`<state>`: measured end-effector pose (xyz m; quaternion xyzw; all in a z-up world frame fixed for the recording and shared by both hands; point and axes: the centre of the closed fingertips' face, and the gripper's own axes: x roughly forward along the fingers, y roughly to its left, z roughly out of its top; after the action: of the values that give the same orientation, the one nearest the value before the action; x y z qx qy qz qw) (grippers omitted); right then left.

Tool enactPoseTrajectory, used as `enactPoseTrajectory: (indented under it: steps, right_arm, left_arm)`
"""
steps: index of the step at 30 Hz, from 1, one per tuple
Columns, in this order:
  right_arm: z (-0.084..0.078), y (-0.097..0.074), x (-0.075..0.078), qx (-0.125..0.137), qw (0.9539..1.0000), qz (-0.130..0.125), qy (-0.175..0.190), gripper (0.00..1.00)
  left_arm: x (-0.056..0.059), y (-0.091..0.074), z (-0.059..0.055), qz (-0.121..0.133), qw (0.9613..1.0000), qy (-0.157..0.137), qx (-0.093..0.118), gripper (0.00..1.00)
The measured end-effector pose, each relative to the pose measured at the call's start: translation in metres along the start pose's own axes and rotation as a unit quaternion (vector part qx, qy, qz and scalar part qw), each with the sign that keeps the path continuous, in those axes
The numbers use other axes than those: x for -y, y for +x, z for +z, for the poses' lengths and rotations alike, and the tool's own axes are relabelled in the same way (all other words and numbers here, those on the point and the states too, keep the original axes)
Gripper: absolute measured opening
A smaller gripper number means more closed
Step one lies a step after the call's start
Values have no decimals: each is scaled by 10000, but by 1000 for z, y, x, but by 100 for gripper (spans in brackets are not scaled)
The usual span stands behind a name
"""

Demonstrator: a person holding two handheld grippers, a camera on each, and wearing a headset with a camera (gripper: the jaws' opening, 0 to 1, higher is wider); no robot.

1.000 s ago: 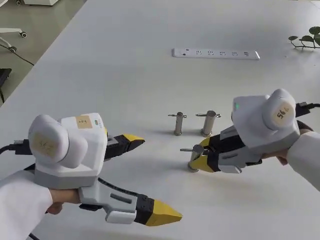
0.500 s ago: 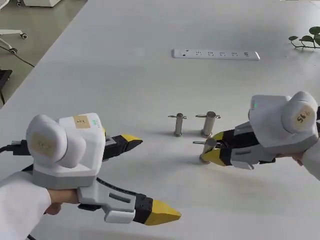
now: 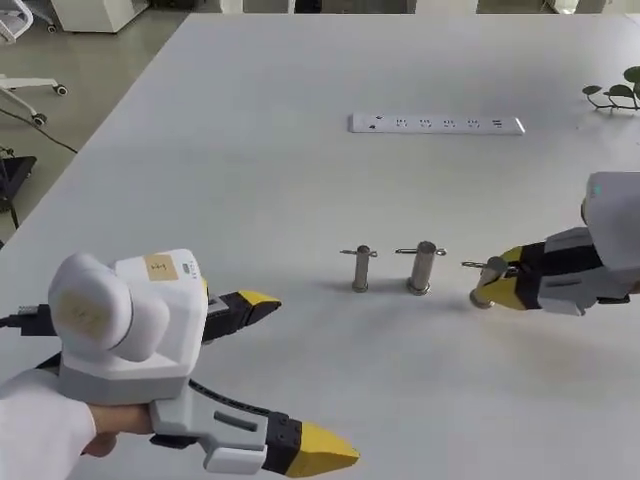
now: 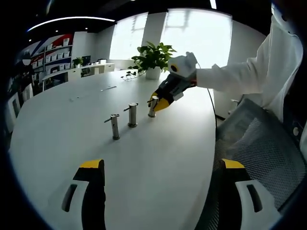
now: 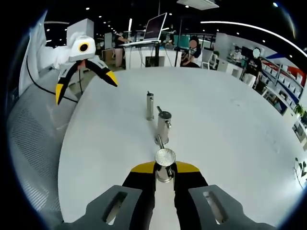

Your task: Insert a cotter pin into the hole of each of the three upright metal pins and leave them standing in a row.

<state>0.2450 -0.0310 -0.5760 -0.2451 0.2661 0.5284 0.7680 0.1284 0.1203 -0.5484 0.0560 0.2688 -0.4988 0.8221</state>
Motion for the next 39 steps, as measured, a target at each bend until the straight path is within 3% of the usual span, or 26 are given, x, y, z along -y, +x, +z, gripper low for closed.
enactPoseTrajectory:
  steps: [9,13,17,31,36,37,39]
  right_arm:
    - [0,3,16,125,9998,91,100,8]
    - [0,6,18,186,9995,145,212,8]
    - [2,7,15,248,9990,210,305,8]
    - [4,12,13,382,9980,237,446,8]
    - [4,13,14,499,9945,149,914,10]
    - [4,12,18,567,9921,-28,1119,13]
    - [13,8,19,865,9884,-68,1246,26]
  left_arm:
    - [-2,-1,3,94,9999,-80,-7,99]
    - [0,-4,14,59,9991,-312,278,99]
    - [-3,-8,19,115,9983,-412,394,99]
    - [-3,-8,13,149,9987,-412,268,99]
    - [-2,-7,10,135,9987,-433,233,99]
    - [-3,-7,10,155,9986,-433,244,99]
    - [-5,-7,12,197,9984,-443,291,99]
